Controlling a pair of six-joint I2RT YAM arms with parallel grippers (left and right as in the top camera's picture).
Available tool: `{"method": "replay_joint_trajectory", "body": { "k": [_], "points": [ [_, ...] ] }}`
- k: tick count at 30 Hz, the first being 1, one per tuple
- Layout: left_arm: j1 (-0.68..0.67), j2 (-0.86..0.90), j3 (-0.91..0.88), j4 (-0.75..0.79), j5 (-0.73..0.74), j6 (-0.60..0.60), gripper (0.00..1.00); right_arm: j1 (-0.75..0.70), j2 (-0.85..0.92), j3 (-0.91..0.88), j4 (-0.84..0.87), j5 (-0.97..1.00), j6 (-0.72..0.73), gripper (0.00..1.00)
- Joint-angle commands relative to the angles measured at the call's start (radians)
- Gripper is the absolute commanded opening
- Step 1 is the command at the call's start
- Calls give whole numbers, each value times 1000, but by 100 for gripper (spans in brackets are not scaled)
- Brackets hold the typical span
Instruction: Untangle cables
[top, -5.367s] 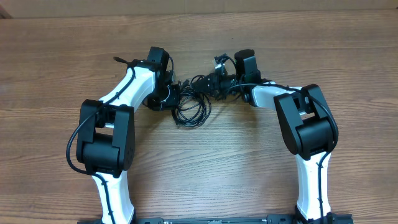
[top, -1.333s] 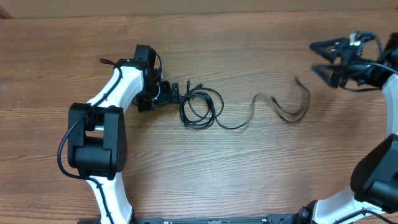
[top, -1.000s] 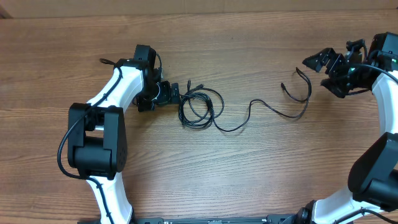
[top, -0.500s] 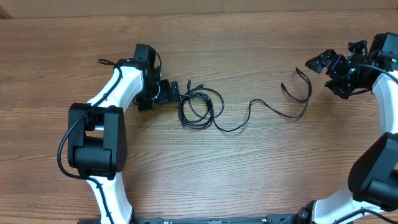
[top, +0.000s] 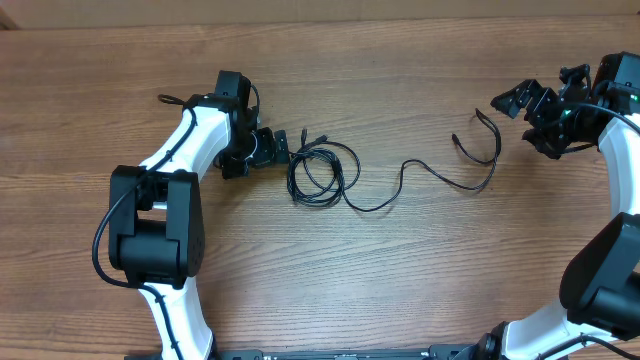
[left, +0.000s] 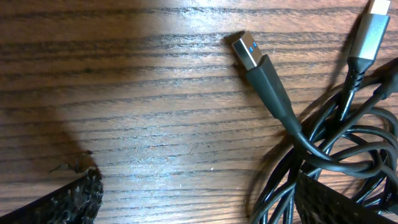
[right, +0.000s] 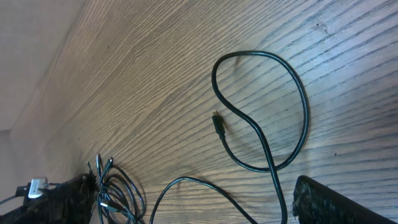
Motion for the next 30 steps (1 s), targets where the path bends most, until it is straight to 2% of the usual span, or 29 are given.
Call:
{"method": "replay_joint_trajectory", "body": {
  "k": [1, 6, 11, 13, 16, 20, 21, 23, 24, 27, 30],
  "points": [
    [11, 72, -50, 12, -50, -3, 100, 2, -8, -3, 5, 10, -4, 100],
    [11, 72, -50, 14, -50, -3, 100, 2, -8, -3, 12, -3, 41, 100],
    [11, 72, -50, 35, -50, -3, 100, 4, -8, -3, -25, -177, 132, 100],
    [11, 72, -50, 37, -50, -3, 100, 16, -8, -3, -42, -223, 132, 85],
    [11, 72, -50, 37, -50, -3, 100, 50, -8, -4, -98, -220, 132, 51],
    [11, 72, -50, 37, -50, -3, 100, 130, -8, -4, -193, -161, 132, 30],
    [11, 72, -50, 37, -50, -3, 100, 151, -8, -4, -208, -147, 133, 30],
    [11, 72, -50, 37, -50, -3, 99, 206, -8, -4, -241, -102, 133, 42],
    [11, 72, -50, 37, -50, -3, 100, 231, -8, -4, -254, -82, 134, 44],
    [11, 72, -50, 37, -50, -3, 99, 317, -8, -4, -293, 44, 190, 48],
    [11, 72, -50, 37, -50, -3, 100, 407, -8, -4, -326, 198, 323, 48]
  ]
}}
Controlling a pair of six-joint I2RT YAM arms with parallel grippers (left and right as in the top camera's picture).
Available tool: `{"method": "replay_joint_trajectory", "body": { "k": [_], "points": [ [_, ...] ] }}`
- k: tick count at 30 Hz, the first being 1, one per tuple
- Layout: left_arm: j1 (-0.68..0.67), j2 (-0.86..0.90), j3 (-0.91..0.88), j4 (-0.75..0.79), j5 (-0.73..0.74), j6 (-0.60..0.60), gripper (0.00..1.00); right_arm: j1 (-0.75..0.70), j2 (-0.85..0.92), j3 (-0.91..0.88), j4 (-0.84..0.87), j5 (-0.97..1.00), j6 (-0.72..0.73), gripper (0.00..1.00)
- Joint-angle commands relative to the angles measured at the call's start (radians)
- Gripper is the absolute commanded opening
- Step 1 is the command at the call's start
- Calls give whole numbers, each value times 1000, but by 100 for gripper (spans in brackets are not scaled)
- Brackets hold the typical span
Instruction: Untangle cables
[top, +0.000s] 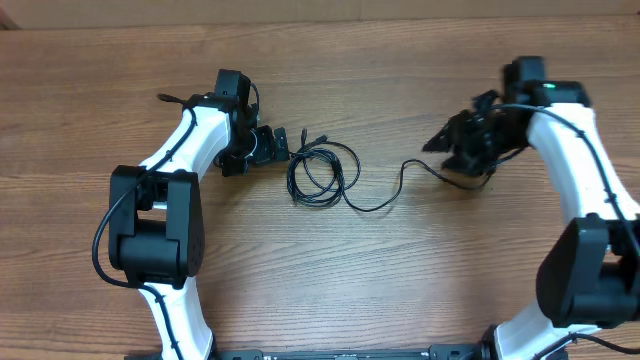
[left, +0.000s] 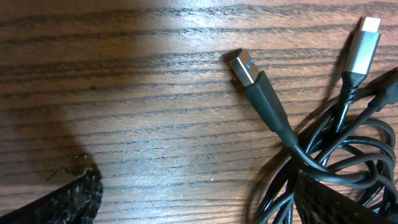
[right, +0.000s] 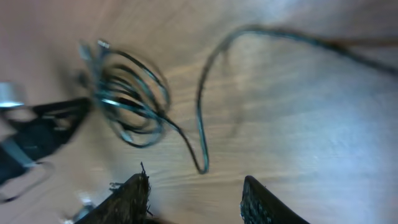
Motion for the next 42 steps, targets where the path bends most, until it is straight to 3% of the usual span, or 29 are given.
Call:
{"method": "replay_joint_trajectory", "body": {
  "k": [1, 11, 27, 38, 42],
  "points": [
    [11, 72, -50, 11, -39, -3, 100, 89, -8, -4, -16, 217, 155, 48],
    [11, 72, -50, 11, -39, -3, 99, 315, -7, -140, 98, 400, 438, 47],
    [11, 72, -50, 11, -39, -3, 100, 383, -7, -272, 296, 445, 440, 44],
    [8, 72, -50, 44, -39, -3, 100, 383, -7, -272, 323, 468, 435, 25],
    [8, 70, -48, -4, -17, 2, 99, 383, -7, -272, 313, 468, 432, 23]
  ]
}}
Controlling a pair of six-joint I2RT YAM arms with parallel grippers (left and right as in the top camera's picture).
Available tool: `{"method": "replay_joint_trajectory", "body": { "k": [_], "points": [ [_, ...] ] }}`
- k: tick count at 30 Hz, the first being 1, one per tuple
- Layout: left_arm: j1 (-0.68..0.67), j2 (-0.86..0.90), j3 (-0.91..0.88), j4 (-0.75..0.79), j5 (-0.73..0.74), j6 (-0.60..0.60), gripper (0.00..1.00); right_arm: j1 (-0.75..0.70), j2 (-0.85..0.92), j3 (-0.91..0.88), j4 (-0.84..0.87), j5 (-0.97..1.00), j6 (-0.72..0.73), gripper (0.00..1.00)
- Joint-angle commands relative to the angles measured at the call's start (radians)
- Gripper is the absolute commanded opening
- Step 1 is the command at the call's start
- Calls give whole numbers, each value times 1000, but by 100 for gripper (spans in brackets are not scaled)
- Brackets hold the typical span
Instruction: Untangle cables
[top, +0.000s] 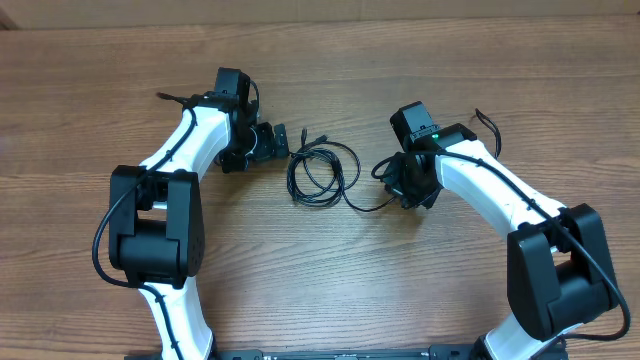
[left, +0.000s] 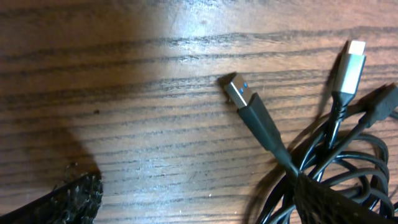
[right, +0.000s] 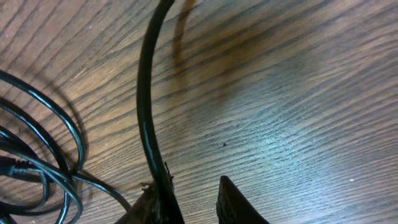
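A coil of black cables (top: 320, 175) lies mid-table, and one long strand (top: 365, 205) runs right from it to a free end (top: 487, 125). My left gripper (top: 275, 140) sits low at the coil's left edge and is open. In its wrist view the fingers (left: 68, 199) stand wide apart, with a USB-A plug (left: 239, 93) and a silver plug (left: 348, 62) ahead. My right gripper (top: 398, 190) is down on the long strand. Its jaws are open with a narrow gap, and the strand (right: 148, 118) lies against its left finger (right: 158, 202).
The wooden table (top: 320, 280) carries only the cables. Both arms reach in from the near side, the left arm (top: 185, 140) along the left and the right arm (top: 500, 195) along the right.
My right gripper has moved left, from near the strand's right loops to just right of the coil. Its jaws now stand closer together, beside the strand. The left gripper has barely shifted.
At first my right gripper was high at the far right, above the strand's end loops, while my left gripper sat open by the coil. Then the right gripper was over the strand's right part. Now it is low on the strand near the coil.
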Motion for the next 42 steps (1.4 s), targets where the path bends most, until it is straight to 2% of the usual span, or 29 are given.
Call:
{"method": "replay_joint_trajectory", "body": {
  "k": [1, 4, 7, 10, 14, 17, 24, 27, 30, 32, 38, 39, 41, 42],
  "points": [
    [10, 68, -45, -47, -5, 19, 100, 4, -7, -6, -5, 19, 0, 23],
    [36, 54, 13, -112, 20, 151, 99, 4, -7, -6, -7, 19, 0, 23],
    [71, 45, 193, -332, 24, 179, 100, 4, -7, -6, -6, 19, 0, 25],
    [75, 45, 323, -449, 57, 226, 99, 4, -7, -6, -2, 19, 0, 26],
    [46, 45, 389, -536, 158, 422, 100, 4, -7, -6, 0, 19, 0, 27],
    [8, 46, 377, -536, 156, 473, 100, 4, -7, -6, 0, 19, 0, 27],
    [-76, 55, 349, -486, 140, 468, 100, 4, -7, -6, 0, 19, 0, 27],
    [-109, 58, 332, -469, 57, 450, 99, 4, -7, -6, 1, 19, 0, 28],
    [-142, 58, 290, -439, -108, 341, 100, 4, -7, -6, 0, 19, 0, 27],
    [-148, 58, 264, -413, -139, 314, 100, 4, -7, -6, 0, 19, 0, 27],
    [-148, 58, 192, -318, -126, 314, 100, 4, -7, -6, 0, 19, 0, 28],
    [-148, 58, 182, -303, -123, 314, 91, 4, -7, -6, 1, 19, 0, 28],
    [-149, 58, 155, -262, -105, 306, 61, 4, -7, -6, 1, 19, 0, 28],
    [-150, 58, 137, -237, -100, 299, 52, 4, -7, -6, 1, 19, 0, 28]
  ]
}}
